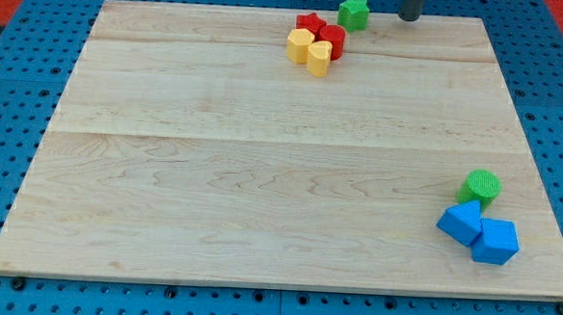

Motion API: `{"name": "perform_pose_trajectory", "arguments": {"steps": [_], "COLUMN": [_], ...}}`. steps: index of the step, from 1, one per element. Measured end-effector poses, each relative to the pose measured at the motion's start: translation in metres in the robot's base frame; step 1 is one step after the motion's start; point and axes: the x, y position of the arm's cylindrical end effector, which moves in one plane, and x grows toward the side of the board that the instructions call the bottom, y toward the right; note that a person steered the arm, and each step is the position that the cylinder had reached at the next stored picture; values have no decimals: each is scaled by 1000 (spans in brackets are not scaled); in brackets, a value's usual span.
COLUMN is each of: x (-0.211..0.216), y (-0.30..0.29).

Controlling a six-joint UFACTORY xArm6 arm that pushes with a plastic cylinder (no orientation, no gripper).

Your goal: Push the green star to top center

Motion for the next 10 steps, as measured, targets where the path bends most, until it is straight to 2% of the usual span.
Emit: {"name": "perform_pose_trajectory", "arguments": {"steps": [4,10], "x": [0,4], "y": [-73,-103]}}
